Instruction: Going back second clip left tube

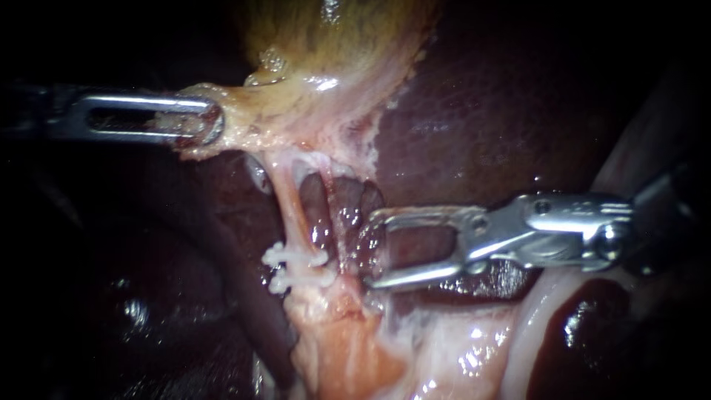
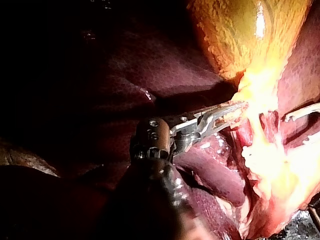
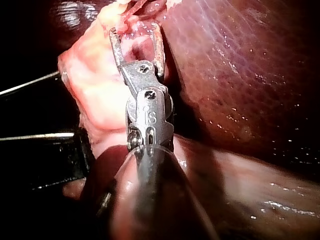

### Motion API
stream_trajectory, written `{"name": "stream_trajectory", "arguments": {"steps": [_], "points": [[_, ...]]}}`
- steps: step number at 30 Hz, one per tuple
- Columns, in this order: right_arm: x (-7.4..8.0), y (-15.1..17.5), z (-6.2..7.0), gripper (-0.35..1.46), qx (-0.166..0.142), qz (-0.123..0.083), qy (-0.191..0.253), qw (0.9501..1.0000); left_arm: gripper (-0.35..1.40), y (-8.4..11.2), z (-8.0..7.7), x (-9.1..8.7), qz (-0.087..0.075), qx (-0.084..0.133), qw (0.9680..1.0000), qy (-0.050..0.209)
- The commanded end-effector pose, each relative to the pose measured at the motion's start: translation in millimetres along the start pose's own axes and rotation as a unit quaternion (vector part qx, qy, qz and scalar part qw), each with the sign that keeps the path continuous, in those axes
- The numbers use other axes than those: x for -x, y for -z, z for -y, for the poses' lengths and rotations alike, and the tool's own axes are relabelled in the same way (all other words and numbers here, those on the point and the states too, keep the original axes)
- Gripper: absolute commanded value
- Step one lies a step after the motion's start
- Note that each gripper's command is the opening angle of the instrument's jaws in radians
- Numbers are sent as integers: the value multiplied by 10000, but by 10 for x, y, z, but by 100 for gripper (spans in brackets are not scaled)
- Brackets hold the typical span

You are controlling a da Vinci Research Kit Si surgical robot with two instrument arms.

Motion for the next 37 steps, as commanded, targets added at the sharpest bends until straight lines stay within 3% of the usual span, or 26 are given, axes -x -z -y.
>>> {"name": "stream_trajectory", "arguments": {"steps": [1, 6, 14, 27, 37], "points": [[-1, 10, -3, 50, 17, 15, 15, 10000, -35, 0, -1, 0, 1, 4, 10000, 1], [-5, 35, -12, 50, 71, 13, 59, 10000, -35, -1, -1, -1, -1, 3, 10000, 2], [-3, 38, -11, 50, 61, 30, 96, 9999, -35, -10, -2, -2, -18, -14, 10000, 5], [-3, 38, -11, 50, 75, 30, 95, 9999, -35, -59, 16, 11, -52, -33, 10000, -54], [-5, 38, -8, 50, 7, 28, 96, 9999, -35, -61, 18, 12, -44, -22, 10000, -58]]}}
